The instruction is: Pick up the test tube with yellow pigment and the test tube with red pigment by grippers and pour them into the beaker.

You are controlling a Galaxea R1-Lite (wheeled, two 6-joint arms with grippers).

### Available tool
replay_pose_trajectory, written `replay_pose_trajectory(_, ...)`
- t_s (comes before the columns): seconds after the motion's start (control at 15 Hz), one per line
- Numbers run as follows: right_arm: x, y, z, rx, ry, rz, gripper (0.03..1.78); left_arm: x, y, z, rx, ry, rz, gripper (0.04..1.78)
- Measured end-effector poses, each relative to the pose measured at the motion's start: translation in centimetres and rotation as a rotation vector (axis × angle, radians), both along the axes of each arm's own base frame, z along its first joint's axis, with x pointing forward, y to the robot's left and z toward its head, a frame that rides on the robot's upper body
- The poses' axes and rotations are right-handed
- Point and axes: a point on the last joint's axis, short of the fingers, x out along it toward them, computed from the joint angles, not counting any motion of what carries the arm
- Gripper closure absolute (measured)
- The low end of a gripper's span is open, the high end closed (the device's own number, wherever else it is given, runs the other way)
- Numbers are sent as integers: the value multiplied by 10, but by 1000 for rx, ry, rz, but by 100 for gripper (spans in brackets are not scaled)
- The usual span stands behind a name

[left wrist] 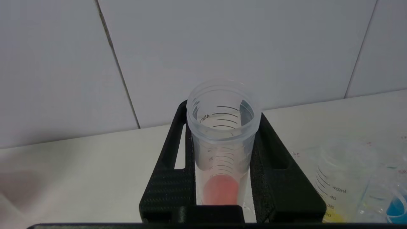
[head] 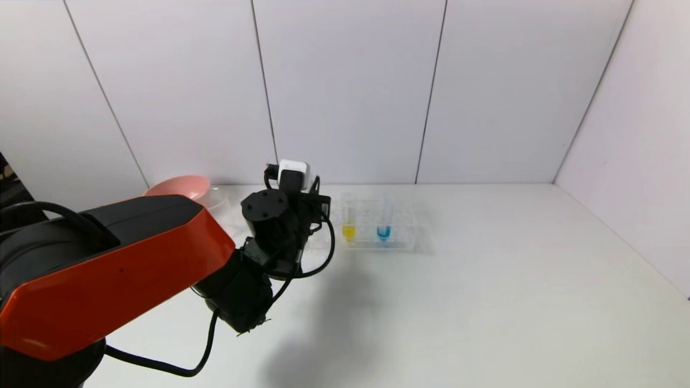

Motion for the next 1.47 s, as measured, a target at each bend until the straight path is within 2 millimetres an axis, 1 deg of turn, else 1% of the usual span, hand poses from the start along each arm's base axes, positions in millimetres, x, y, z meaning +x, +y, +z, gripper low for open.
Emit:
replay_pose_trajectory(0.53, 0, 0, 0, 0, 0, 0, 11, -14, 2, 38, -23, -31, -7, 133)
replay_pose_trajectory(0.87, 0, 0, 0, 0, 0, 0, 11, -27, 10, 62, 14, -26, 0, 133)
replay_pose_trajectory(1.13, 0, 0, 0, 0, 0, 0, 11, -40, 28, 79, 59, 20, 25, 133)
replay_pose_trajectory(1.27, 0, 0, 0, 0, 0, 0, 11, -43, 42, 88, 56, 12, 52, 133)
replay_pose_trajectory(1.47, 0, 0, 0, 0, 0, 1, 11, -47, 62, 96, 70, 34, 91, 133)
